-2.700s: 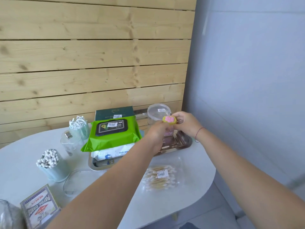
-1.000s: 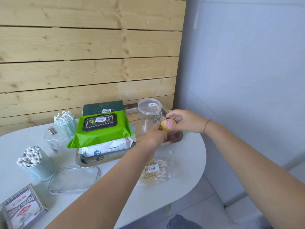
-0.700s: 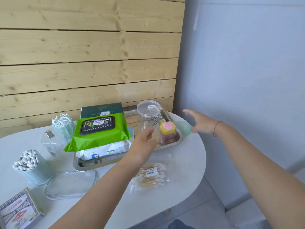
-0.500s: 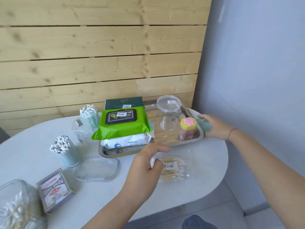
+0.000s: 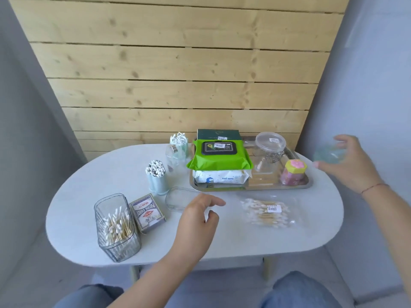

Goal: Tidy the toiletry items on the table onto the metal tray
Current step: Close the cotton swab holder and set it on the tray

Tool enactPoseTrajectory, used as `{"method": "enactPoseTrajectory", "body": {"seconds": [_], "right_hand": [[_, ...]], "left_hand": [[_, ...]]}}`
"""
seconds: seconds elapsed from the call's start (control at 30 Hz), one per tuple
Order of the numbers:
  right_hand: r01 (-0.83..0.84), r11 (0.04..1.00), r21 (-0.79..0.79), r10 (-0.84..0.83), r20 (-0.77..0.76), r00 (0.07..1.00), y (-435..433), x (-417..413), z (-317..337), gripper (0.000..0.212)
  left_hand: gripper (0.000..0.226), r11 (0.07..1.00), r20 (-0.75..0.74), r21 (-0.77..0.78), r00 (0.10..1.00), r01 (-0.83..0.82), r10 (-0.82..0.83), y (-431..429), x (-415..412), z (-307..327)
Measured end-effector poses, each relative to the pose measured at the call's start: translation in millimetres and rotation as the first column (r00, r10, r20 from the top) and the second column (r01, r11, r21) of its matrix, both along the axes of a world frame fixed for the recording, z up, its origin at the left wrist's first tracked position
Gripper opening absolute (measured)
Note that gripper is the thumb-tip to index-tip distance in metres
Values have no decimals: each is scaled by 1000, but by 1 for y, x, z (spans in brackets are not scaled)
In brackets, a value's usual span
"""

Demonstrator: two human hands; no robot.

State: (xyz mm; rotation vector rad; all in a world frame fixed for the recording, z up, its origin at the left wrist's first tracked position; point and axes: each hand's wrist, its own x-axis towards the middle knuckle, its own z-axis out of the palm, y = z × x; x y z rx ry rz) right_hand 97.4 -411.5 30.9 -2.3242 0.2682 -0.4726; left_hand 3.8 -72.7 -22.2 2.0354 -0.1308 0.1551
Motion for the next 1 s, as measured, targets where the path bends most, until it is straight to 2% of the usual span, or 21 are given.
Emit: {"method": "enactPoseTrajectory", "body": {"seconds": [0.1,0.2,0.33,0.47,0.73,0.87,1.0], "right_hand": [[-157,970,184,156,23,988,50,-16,18,70],[-301,878,372,332,-20,943,106,-34,25,59],[-408,757,510,486,-22,874,165,-46,25,79],[-449,588,672,592,20,805,199,-47,26,59],[-415,355,838,662,88,744,202,-29,21,56],[-430,362,827,673,87,734,197,-11,20,55],[-494,500,711,674,38,737,210,20,28,67]], "left_hand": [[48,1000,11,-22,1000,-21,21,12,-9,-1],[40,991,51,-69,992,-116,119,31,-7,4],[50,932,-15,-164,945,-324,326,59,21,18],[57,903,-95,-167,918,-396,385,87,51,35],[43,923,-119,-99,925,-373,361,139,123,58],[47,977,-216,-2,954,-213,208,161,182,70],[59,1000,-335,-9,942,-18,14,160,227,65]]}}
